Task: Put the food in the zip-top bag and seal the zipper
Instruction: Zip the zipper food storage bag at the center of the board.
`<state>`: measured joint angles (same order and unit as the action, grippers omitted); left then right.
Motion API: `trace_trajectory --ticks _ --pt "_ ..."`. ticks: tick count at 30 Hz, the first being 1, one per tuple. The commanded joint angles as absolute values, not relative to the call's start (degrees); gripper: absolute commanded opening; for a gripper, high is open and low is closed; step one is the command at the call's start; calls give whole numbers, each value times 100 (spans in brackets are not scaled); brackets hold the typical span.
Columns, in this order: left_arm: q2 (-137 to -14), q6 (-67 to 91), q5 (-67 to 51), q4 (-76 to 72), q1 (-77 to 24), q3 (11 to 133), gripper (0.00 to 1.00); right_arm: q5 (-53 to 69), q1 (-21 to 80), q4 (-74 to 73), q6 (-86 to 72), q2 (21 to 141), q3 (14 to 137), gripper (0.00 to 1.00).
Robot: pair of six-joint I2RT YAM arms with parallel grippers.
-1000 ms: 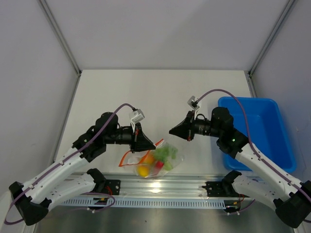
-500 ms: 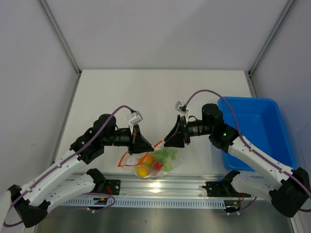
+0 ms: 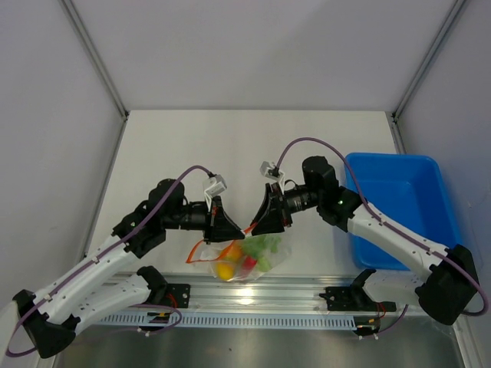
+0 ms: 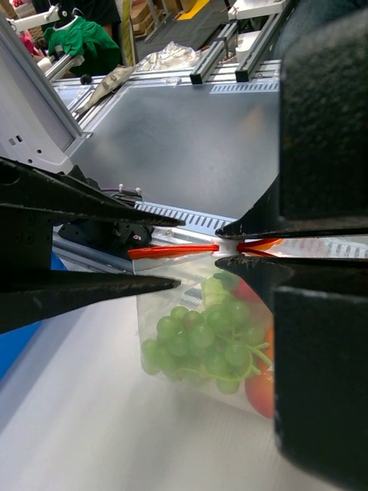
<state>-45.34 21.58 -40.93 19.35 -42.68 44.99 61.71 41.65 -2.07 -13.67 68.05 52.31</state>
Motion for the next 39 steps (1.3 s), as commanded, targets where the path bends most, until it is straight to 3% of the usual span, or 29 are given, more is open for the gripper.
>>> trace_trajectory --ticks 1,9,20,23,26,39 --pt "-4535 2189 -4254 1714 -4263 4729 1 6635 4271 -158 -1134 6908 5528 36" --pt "-4579 2145 -4245 1723 -4254 4755 1 7013 4359 -246 -1011 7110 5537 24" --pt "-4641 2145 -4280 1714 -4263 4799 1 7031 4482 -703 -704 7479 5880 22" --pt "-4641 2145 -4271 1705 -4254 4781 1 6935 4535 -940 -537 7576 5976 16" --pt "-4632 2118 -4271 1723 -4254 4790 1 6812 4544 -1045 -431 7611 6011 3" --pt "-4605 2048 -4078 2056 -4236 4852 2 4686 4562 -1178 -325 6918 5907 0"
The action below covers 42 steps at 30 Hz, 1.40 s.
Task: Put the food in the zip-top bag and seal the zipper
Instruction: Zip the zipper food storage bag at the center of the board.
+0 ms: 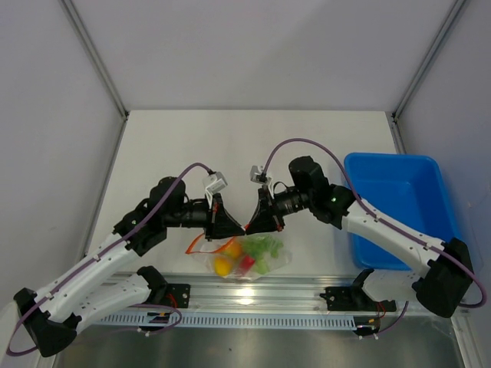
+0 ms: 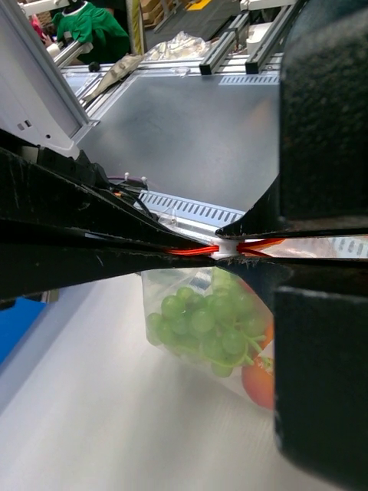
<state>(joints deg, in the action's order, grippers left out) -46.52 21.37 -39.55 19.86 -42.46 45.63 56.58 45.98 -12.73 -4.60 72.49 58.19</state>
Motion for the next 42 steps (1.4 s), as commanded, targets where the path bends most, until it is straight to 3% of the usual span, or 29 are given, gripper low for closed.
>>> trace_trajectory --ticks 1,42 --pt "-4588 2039 -4052 2109 -4236 4860 2 4554 4562 -1152 -343 6847 5871 0" --pt "-3797 1776 -3507 3181 -4096 4632 5 2118 3735 -1503 -694 4737 4852 0"
